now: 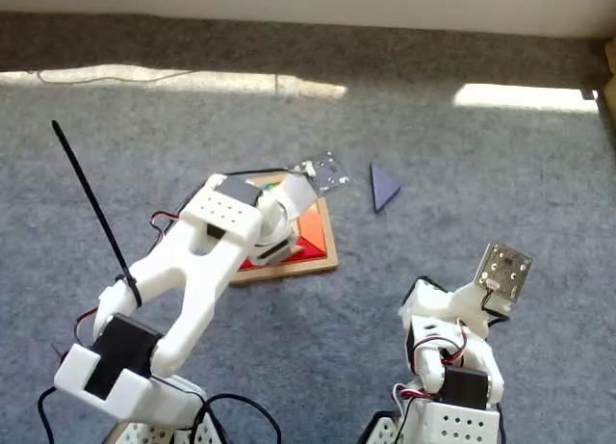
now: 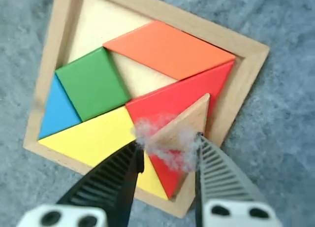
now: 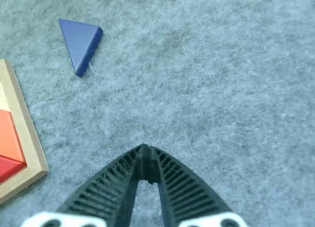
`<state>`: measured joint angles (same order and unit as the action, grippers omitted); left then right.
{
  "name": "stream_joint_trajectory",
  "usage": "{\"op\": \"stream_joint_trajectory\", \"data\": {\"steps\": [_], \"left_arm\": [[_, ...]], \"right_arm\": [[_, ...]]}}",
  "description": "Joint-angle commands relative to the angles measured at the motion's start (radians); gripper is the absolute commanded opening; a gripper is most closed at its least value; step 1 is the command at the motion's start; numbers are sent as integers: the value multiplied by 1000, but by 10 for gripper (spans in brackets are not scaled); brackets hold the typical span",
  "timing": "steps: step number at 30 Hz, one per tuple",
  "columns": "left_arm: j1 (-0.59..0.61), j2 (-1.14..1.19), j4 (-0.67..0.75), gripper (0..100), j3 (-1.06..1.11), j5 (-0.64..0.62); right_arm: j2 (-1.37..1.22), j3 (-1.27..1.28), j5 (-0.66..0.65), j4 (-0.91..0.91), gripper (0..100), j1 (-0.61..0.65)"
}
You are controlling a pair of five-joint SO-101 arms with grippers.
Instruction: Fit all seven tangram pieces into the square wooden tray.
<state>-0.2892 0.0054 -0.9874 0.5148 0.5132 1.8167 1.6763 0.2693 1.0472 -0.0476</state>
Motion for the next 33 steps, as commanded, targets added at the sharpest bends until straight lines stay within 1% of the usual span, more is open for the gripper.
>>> {"op": "stream_joint_trajectory", "data": {"steps": [1, 10, 11, 14, 16, 17, 20, 22, 25, 29, 33], "left_arm": [[53, -19, 109, 171, 25, -8], [54, -27, 230, 175, 24, 0], [54, -27, 239, 175, 24, 15], [54, -28, 241, 175, 24, 71], [61, -35, 239, 171, 24, 68], [64, -50, 239, 171, 24, 61], [88, -125, 239, 175, 33, -35], [96, -171, 227, 175, 35, -77], [110, -219, 222, 175, 59, -84], [134, -223, 236, 175, 110, -84], [157, -223, 348, 172, 197, -86]], "right_arm": [[18, 116, -5, -15, 4, -12], [18, 116, -5, -15, 4, -12], [18, 116, -5, -15, 4, -12], [18, 116, -5, -15, 4, -12], [18, 116, -5, -15, 4, -12], [18, 116, -5, -15, 4, -12], [18, 116, -5, -15, 4, -12], [18, 116, -6, -15, 4, -12], [18, 116, -8, -15, 4, -12], [18, 116, -8, -15, 4, -12], [18, 116, -8, -15, 4, -12]]}}
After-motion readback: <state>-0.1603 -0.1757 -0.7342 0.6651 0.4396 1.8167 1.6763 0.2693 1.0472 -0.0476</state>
